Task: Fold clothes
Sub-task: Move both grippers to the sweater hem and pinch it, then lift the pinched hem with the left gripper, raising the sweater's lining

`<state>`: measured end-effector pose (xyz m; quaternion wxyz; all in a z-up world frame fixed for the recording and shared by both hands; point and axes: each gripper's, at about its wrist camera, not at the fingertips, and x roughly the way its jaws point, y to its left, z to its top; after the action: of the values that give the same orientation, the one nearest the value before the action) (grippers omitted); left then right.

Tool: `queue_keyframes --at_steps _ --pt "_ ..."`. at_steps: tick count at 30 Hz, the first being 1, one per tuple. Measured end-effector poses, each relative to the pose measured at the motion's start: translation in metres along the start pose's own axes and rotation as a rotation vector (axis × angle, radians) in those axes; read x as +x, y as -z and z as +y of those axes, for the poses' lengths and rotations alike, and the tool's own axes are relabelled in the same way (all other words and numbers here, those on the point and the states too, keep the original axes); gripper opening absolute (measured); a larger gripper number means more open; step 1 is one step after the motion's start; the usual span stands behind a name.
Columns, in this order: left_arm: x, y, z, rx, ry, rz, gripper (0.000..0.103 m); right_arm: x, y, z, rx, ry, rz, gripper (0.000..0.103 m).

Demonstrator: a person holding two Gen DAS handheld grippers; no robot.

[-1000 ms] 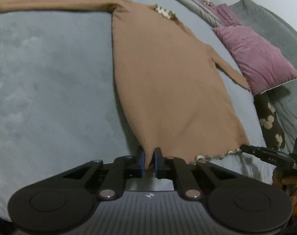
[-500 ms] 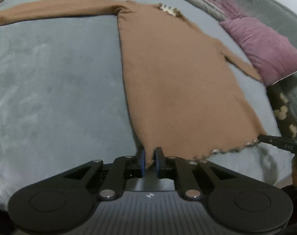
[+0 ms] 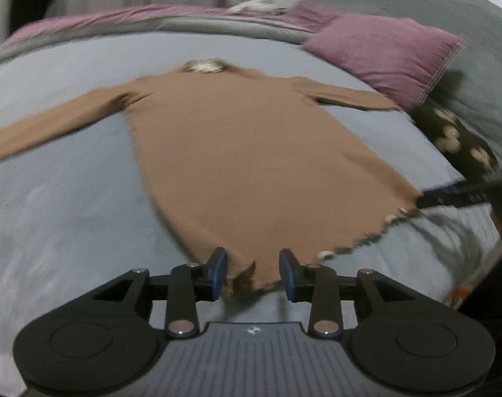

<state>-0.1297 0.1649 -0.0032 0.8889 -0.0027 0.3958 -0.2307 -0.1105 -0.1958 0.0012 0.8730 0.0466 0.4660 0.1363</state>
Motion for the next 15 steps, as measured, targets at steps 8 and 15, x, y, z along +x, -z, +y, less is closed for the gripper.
queue_keyframes --at_steps 8,15 --pt "0.021 -0.001 -0.032 0.178 0.062 0.05 0.04 -0.003 0.005 0.027 -0.114 -0.067 -0.017 0.037" --pt "0.039 0.008 -0.052 0.308 0.085 0.06 0.04 0.004 0.01 0.053 -0.215 -0.133 -0.003 0.037"
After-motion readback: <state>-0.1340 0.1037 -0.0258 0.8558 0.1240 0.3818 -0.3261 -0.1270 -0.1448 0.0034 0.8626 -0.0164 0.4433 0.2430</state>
